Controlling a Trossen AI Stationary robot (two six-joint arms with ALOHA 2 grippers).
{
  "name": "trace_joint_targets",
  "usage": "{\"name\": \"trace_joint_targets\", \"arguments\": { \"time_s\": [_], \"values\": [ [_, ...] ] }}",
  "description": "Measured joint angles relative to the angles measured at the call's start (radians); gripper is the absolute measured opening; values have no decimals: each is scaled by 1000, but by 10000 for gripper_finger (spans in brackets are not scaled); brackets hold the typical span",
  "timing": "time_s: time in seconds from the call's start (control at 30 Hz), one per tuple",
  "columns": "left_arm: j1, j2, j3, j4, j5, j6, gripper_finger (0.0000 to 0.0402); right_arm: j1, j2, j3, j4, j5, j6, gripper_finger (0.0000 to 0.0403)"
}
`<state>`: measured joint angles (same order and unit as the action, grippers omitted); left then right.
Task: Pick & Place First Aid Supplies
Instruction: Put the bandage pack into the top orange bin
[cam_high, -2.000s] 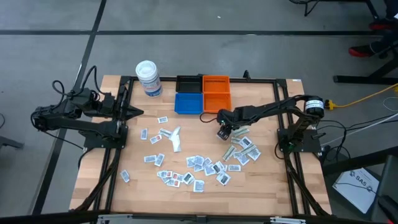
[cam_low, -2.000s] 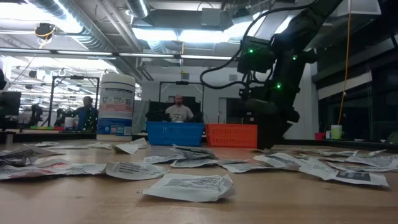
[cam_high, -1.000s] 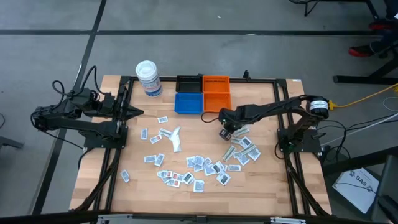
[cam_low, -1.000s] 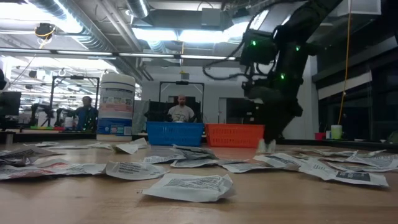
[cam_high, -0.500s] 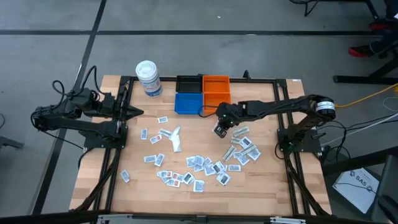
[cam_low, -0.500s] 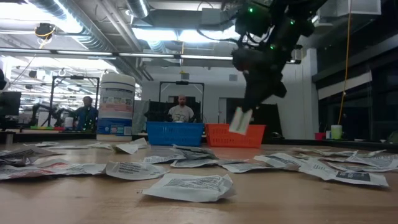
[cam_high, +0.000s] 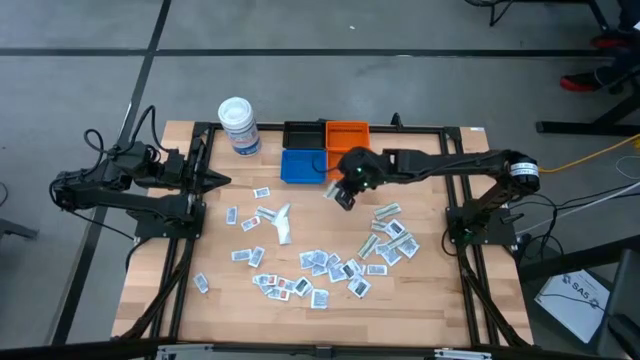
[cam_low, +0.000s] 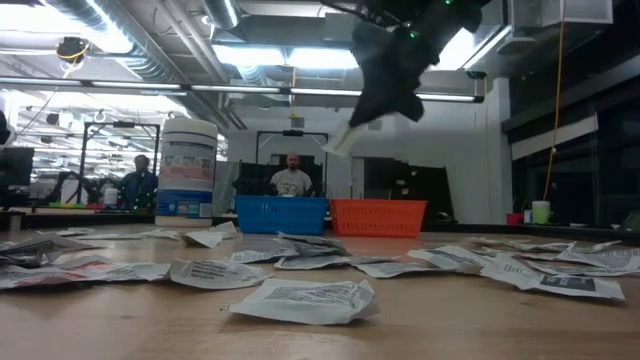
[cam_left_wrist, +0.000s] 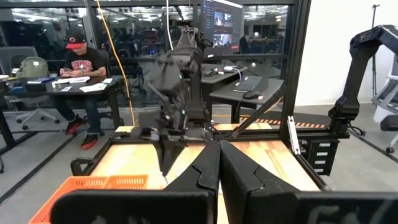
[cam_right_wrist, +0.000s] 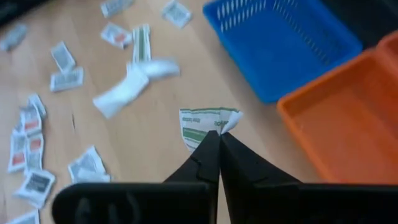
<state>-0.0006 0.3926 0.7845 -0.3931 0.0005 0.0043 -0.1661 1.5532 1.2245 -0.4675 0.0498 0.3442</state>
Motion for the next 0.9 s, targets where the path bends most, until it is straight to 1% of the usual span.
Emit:
{"name": "trace_joint_targets", "arguments": {
  "time_s": [0.17,0.33,0.63,0.9],
  "values": [
    [0,0,0,0,0,0,4,-46,-1,51,25,2,-41,7],
    [0,0,0,0,0,-1,4,-108,-1,75,72,2,-45,10],
    [0,0,0,0,0,-1,4,-248,-1,82,116,2,-92,8],
    [0,0,0,0,0,-1,4,-343,5,82,134,19,-145,12]
  ]
}}
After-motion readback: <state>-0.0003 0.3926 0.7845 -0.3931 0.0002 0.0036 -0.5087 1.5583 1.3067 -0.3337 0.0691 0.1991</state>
